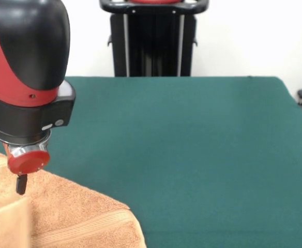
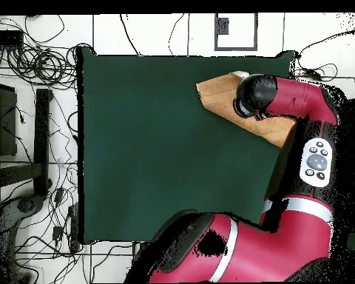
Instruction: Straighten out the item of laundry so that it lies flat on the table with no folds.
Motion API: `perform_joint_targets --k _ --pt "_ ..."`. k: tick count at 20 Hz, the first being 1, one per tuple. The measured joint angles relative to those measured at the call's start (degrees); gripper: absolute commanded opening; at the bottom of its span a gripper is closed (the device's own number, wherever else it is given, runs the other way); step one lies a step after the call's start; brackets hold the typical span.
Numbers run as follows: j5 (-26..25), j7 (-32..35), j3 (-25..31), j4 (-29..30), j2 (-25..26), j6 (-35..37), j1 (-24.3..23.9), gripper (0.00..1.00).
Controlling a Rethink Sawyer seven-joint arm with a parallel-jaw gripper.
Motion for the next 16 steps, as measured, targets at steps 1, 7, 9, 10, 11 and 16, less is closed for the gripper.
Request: perform_joint_targets --k 1,7,9,10,11,16 --pt "0.07 0.0 0.0 -1.12 0.06 1.58 0.05 1.0" --pt "0.2 0.0 0.0 -3.66 -0.06 5.36 0.06 1.0" --pt "0.19 0.0 -0.01 -3.74 -0.26 5.63 0.15 1.0" --pt "0.19 0.0 0.0 -3.73 -0.38 5.63 0.27 1.0" --pt "0.19 0.0 -0.01 -3.73 -0.45 5.63 0.37 1.0" --pt "0.18 0.0 -0.01 -3.69 -0.76 5.04 0.92 1.0"
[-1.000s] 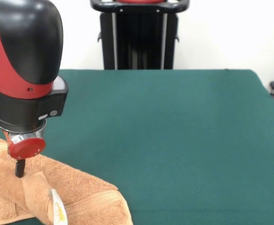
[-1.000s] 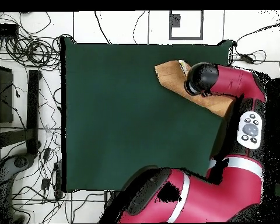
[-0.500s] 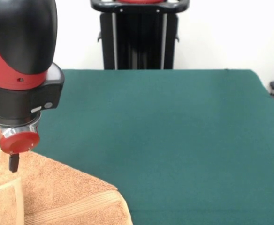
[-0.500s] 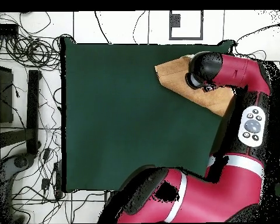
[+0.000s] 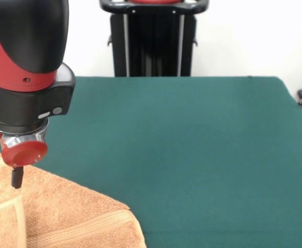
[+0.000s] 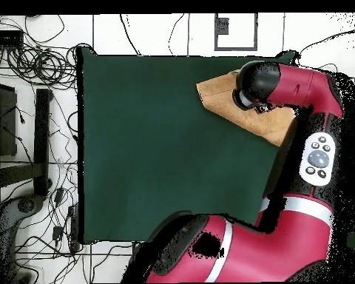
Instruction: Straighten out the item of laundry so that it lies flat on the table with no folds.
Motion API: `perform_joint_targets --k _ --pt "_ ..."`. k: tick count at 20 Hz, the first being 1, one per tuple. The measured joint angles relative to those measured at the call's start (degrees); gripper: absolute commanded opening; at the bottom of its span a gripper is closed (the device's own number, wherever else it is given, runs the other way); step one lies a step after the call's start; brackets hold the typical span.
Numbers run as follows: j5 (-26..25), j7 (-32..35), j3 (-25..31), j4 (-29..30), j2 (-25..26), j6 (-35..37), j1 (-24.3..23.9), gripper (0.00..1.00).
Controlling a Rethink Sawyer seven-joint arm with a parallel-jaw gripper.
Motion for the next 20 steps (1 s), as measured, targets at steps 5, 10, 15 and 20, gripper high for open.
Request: perform_joint_targets --k 5,10,15,20 --pt "0.01 0.0 0.02 0.0 -0.1 -1.83 0.89 1.0" --pt "0.0 0.0 0.05 0.0 -0.1 -2.38 0.9 1.0" --pt "-0.07 0.0 0.65 0.03 -0.1 -2.63 0.19 1.0" --pt "-1.69 -2.22 3.13 0.04 -0.07 -3.84 -1.63 1.0"
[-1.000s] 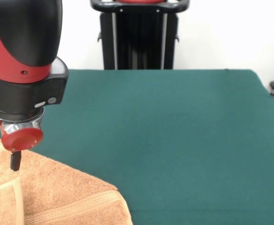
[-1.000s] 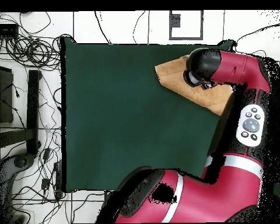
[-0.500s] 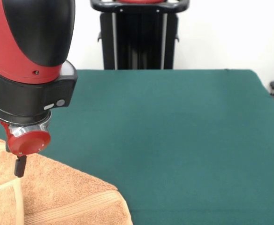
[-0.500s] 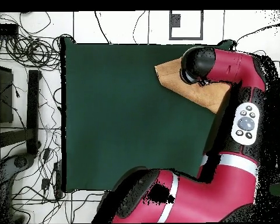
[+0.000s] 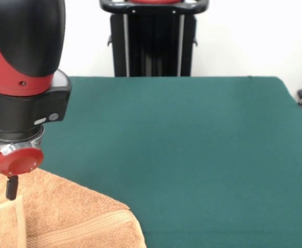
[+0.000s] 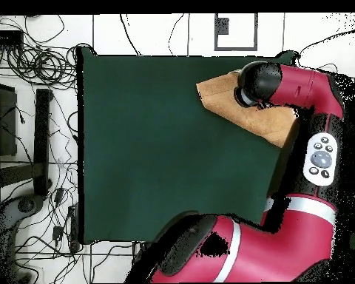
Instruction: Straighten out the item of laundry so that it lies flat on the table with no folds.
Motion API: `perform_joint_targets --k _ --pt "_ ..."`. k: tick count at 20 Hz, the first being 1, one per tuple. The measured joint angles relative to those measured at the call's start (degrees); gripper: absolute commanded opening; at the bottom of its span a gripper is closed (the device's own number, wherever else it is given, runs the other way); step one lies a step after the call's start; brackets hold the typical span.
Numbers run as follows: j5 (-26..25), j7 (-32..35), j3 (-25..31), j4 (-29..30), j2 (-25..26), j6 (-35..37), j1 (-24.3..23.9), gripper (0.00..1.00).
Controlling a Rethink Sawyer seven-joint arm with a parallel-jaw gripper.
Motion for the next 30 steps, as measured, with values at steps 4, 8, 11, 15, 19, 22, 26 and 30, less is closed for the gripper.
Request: perform_joint_targets --k 4,8,11,15,19,22,26,30 --pt "-2.0 -5.66 1.91 0.26 0.01 -1.76 -1.35 1.0" --pt "-3.1 -12.03 2.6 0.56 0.22 -3.37 -1.88 1.0" --pt "-2.01 -12.48 2.59 1.2 0.35 -3.97 -1.66 1.0" --pt "0.95 -10.03 2.01 2.44 0.9 -5.99 -0.69 1.0" --pt "4.36 -4.3 0.66 4.11 1.53 -8.38 0.71 1.0" --pt "7.0 1.25 0.28 5.93 1.53 -9.63 1.55 1.0" --pt "8.86 5.72 0.26 8.18 1.41 -10.42 1.96 1.0" --pt "9.07 5.95 0.1 9.8 1.24 -10.43 1.92 1.0"
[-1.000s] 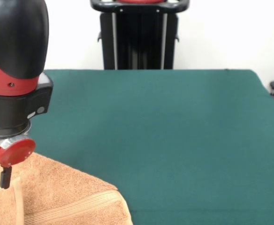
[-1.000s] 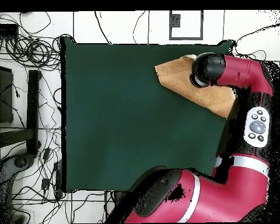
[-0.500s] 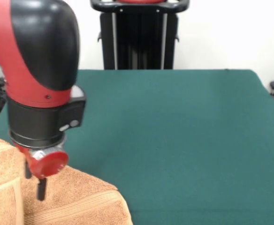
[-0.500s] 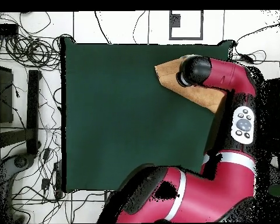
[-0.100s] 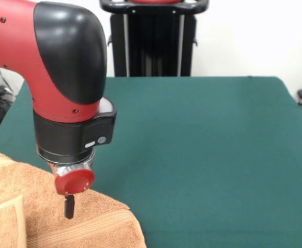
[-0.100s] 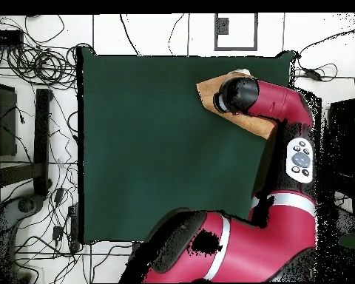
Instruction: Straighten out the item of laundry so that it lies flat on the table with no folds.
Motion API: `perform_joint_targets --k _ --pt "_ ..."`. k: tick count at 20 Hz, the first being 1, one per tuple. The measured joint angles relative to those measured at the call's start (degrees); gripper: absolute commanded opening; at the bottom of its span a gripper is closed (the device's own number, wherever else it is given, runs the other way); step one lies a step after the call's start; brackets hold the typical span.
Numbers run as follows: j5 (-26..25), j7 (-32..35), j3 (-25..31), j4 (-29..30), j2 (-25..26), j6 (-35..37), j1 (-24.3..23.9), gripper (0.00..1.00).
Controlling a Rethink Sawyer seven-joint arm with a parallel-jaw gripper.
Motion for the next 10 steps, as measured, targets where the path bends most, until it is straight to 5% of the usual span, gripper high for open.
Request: perform_joint_targets --k 10 --pt "0.02 0.0 -3.43 0.39 -0.21 -0.01 0.53 1.0"
